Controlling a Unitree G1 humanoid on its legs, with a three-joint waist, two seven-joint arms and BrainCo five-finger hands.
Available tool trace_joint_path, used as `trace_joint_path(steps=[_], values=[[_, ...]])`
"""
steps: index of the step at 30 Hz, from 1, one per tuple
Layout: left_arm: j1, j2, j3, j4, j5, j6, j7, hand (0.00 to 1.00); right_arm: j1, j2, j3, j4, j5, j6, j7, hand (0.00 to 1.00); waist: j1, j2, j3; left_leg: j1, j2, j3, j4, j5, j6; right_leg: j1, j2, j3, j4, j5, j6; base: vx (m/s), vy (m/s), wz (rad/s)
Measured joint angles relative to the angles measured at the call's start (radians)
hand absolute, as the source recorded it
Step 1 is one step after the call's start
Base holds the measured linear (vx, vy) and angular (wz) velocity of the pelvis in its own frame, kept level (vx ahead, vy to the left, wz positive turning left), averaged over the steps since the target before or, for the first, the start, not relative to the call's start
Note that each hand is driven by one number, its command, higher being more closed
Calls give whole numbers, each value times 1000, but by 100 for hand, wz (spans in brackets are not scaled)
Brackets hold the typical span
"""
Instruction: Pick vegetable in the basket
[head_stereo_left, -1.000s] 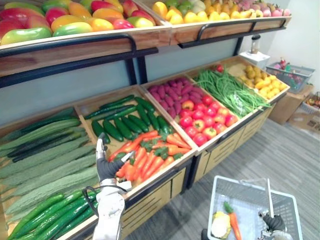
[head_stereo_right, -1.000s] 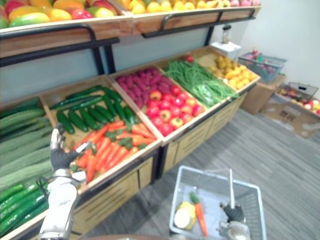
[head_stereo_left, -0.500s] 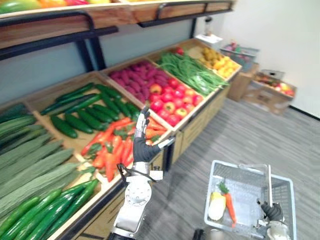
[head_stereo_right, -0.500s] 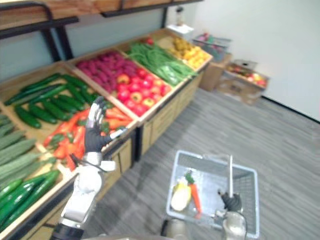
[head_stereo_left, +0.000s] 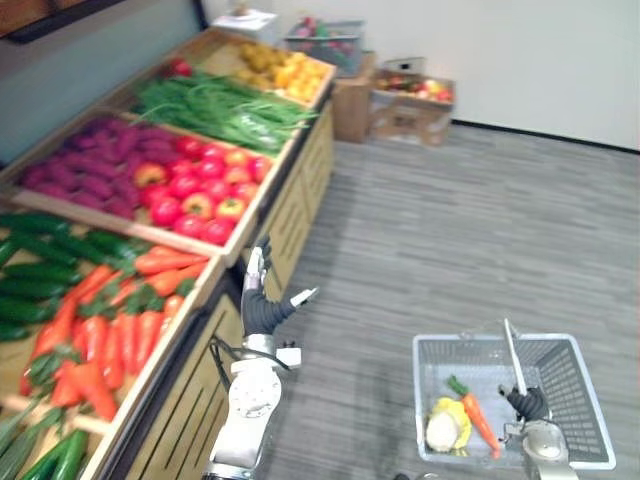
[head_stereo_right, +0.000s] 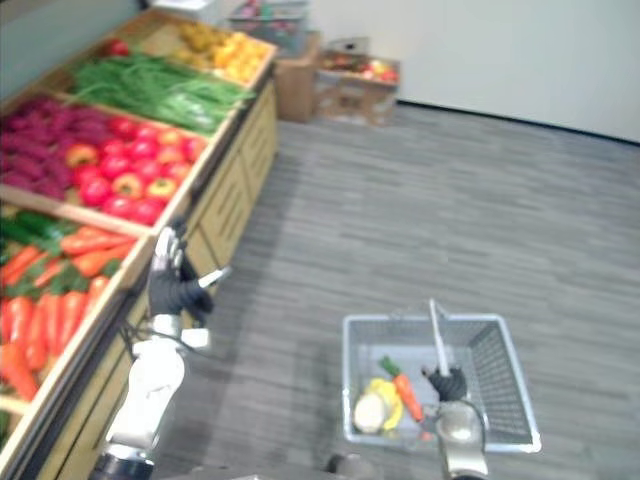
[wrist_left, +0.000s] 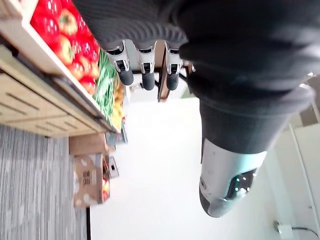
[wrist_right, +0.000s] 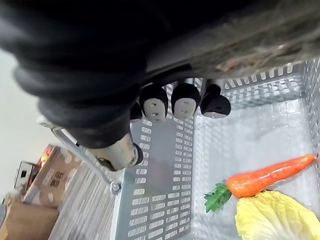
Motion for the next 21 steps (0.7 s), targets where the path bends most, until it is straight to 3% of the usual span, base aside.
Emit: trace_joint_path(steps=[2, 3, 4, 5, 6, 7, 10, 11, 13, 14, 17, 21], values=[[3, -4, -2, 13, -2, 0, 1, 0, 49, -2, 7, -36, 0, 0, 0, 100, -24, 12, 7, 30, 55, -28, 82, 24, -20, 81, 39, 13, -57, 16, -17, -3, -157, -38], [3, -5, -1, 15, -4, 0, 2, 0, 68, -4, 7, -48, 0, 0, 0, 100, -27, 12, 7, 33, 74, -81, 140, 68, -19, 115, 49, 40, -76, 23, -27, -17, -117, -61], [4, -6, 0, 18, -3, -1, 4, 0, 71, -10, 6, -62, 1, 0, -2, 100, -24, 1, 17, -7, 61, -199, 188, 96, -28, 128, 47, 83, -88, 31, -31, -31, -80, -78], [4, -8, -1, 23, -3, -2, 3, 0, 68, -15, 4, -69, 1, 0, -4, 100, -22, 4, 17, -29, 24, -289, 187, 79, -53, 124, 40, 108, -88, 36, -30, -58, 3, -105], [11, -8, 0, 32, -3, -2, 3, 0, 56, -20, 5, -73, 1, -1, -11, 100, -8, 7, 18, -54, -75, -465, 159, 45, -95, 116, 22, 156, -93, 49, -28, -70, 85, -135], [36, -11, 4, 33, -1, -3, 4, 0, 47, -24, 7, -72, 1, -6, -12, 100, 12, 8, 20, -51, -170, -595, 85, 17, -96, 103, 7, 222, -96, 60, -24, -65, 98, -139], [82, -12, 10, 76, 16, -4, -9, 0, 45, -31, 0, -71, 1, -13, -11, 100, 22, 46, 21, -30, -244, -717, -130, 24, -71, 88, 23, 285, -121, 79, -10, -37, 152, -87], [78, -12, 10, 153, 43, -2, -36, 0, 45, -47, -21, -70, 1, -13, -9, 100, 17, 78, 25, -14, -262, -764, -267, 81, -61, 78, 41, 296, -122, 86, 4, -28, 197, -37], [76, 13, 9, 235, 72, 1, -61, 0, 41, -47, -32, -60, 1, -13, -7, 100, 19, 82, 20, 6, -279, -762, -319, 74, -70, 70, 31, 315, -131, 94, 22, -22, 224, -23], [77, 45, 6, 295, 115, 2, -82, 0, 38, -50, -34, -61, 1, -14, -6, 100, 1, 66, 30, 2, -304, -753, -345, 77, -66, 68, 7, 322, -160, 112, 50, -16, 214, -8], [77, 98, -22, 408, 210, 3, -100, 0, 35, -53, -35, -61, 1, -14, -2, 100, -2, 49, 31, 12, -337, -704, -385, 87, -52, 47, -26, 356, -180, 129, 77, -10, 177, -30], [67, 111, -52, 569, 278, 8, -130, 0, 28, -56, -37, -59, 1, -15, 0, 100, -2, 43, 32, 64, -376, -646, -434, 94, -29, 10, -53, 413, -120, 117, 91, 70, 134, -48]])
